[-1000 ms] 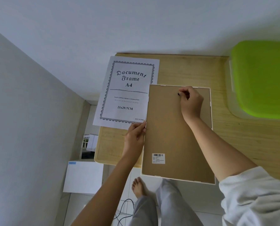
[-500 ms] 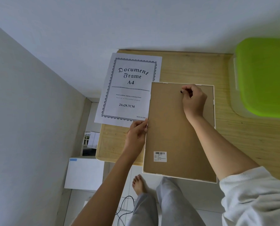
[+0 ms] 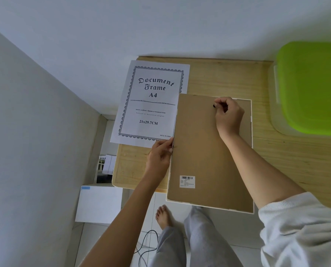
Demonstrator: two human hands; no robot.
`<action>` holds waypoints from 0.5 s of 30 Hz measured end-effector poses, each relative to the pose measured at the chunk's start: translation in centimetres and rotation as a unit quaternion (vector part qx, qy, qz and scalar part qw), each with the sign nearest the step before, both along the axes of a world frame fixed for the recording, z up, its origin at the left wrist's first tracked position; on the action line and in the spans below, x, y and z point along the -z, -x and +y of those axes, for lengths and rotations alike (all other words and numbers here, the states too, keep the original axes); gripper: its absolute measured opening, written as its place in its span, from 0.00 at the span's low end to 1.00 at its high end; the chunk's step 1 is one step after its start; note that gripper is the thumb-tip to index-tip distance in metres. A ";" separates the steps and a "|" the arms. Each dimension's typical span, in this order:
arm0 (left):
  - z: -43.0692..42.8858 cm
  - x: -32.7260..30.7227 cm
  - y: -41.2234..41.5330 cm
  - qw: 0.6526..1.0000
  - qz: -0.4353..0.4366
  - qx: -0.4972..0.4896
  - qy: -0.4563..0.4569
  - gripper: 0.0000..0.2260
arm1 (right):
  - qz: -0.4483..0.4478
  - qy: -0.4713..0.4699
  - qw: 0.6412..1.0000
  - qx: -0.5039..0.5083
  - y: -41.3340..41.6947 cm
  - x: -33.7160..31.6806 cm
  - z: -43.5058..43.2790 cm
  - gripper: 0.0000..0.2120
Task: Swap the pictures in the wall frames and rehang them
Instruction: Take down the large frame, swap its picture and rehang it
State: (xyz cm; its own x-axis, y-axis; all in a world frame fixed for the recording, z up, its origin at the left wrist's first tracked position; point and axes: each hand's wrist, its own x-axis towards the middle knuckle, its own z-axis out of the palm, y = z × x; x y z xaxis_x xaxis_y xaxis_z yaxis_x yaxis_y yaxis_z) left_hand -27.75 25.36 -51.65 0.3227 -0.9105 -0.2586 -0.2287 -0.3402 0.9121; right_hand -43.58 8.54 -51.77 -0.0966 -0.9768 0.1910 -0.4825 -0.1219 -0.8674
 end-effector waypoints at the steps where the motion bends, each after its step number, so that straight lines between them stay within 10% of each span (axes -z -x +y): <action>1: 0.0 0.0 0.0 1.000 -0.002 0.001 0.001 0.21 | -0.002 0.000 1.000 0.002 0.0 0.0 0.0 0.07; 15: 0.2 0.1 0.5 1.000 0.021 0.003 -0.009 0.18 | -0.024 -0.019 0.999 0.016 0.5 0.0 0.3 0.07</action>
